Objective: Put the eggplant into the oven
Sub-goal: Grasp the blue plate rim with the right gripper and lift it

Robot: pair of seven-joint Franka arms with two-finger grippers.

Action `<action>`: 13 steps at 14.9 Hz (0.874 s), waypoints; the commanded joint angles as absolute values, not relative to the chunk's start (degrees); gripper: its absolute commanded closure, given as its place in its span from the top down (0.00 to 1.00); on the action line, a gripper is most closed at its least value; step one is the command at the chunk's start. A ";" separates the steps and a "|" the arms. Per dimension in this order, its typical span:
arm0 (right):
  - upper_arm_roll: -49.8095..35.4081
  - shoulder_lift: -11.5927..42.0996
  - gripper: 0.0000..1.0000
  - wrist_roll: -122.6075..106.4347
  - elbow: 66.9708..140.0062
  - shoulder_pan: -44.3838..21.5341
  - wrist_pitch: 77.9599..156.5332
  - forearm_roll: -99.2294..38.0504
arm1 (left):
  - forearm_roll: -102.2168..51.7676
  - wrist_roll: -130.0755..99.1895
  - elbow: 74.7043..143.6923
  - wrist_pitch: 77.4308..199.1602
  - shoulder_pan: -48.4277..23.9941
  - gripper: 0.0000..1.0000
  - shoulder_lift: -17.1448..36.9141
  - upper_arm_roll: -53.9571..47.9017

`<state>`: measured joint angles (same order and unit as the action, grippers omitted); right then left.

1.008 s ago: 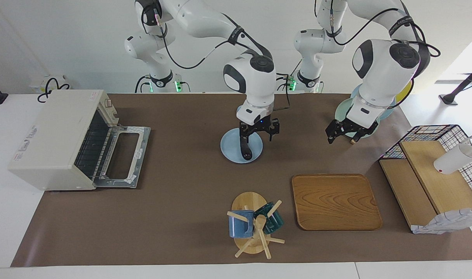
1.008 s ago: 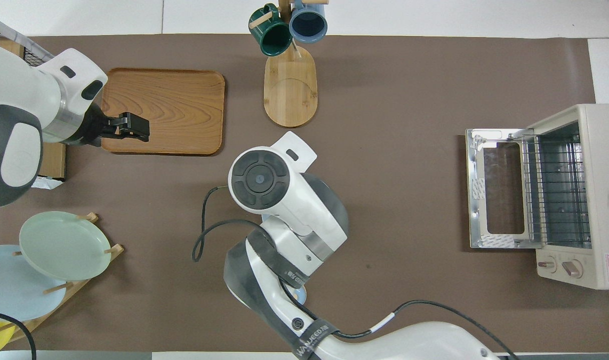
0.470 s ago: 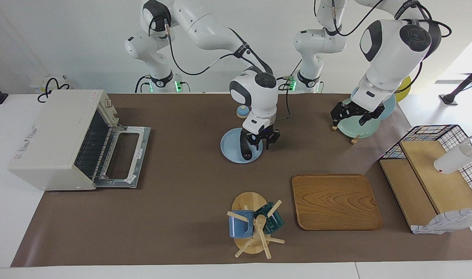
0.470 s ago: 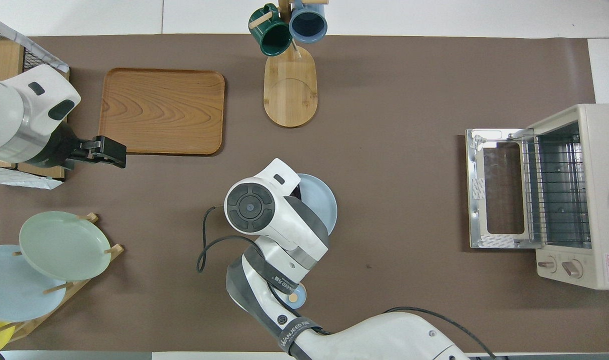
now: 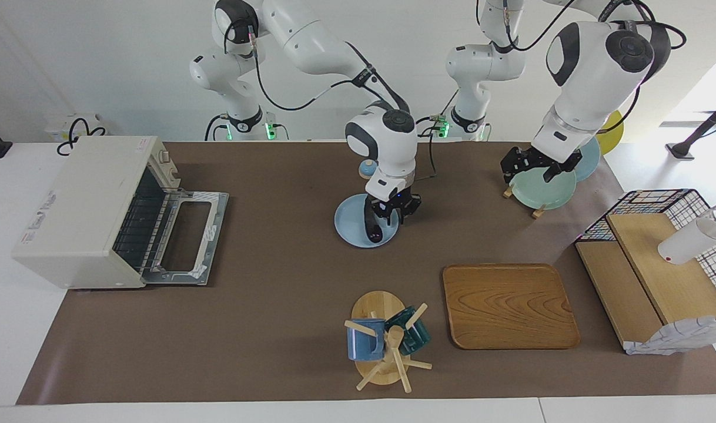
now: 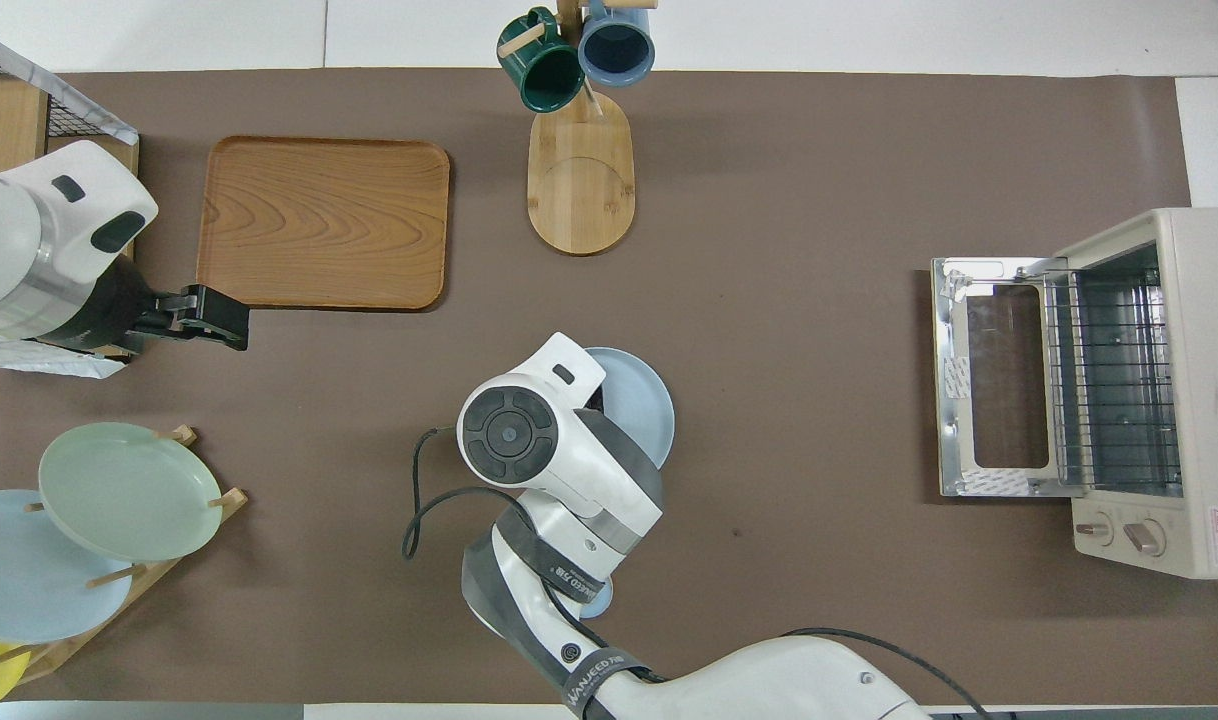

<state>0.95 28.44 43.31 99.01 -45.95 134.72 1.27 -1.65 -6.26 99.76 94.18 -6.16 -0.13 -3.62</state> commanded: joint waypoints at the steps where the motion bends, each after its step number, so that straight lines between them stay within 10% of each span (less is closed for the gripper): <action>1: 0.88 26.19 0.34 45.09 104.22 -46.49 139.56 1.85 | -0.62 -5.54 101.16 93.60 -5.80 1.00 -2.11 -4.31; 4: 0.88 26.19 0.26 45.09 104.50 -46.85 139.66 1.85 | -0.62 -5.19 101.60 93.60 -5.80 1.00 -2.20 -4.31; 6: 0.88 26.19 0.00 45.00 103.98 -46.85 138.53 1.85 | -0.62 -4.75 101.51 93.60 -5.71 1.00 -2.20 -4.31; 13: 1.05 27.07 0.00 40.97 87.83 -43.52 113.25 9.84 | -0.70 -4.75 101.08 93.51 -5.36 1.00 -2.20 -4.31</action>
<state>1.40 26.11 43.29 94.48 -45.82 121.43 7.17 -1.58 -5.58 99.91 93.85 -6.16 -0.61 -3.98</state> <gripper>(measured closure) 0.974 0.000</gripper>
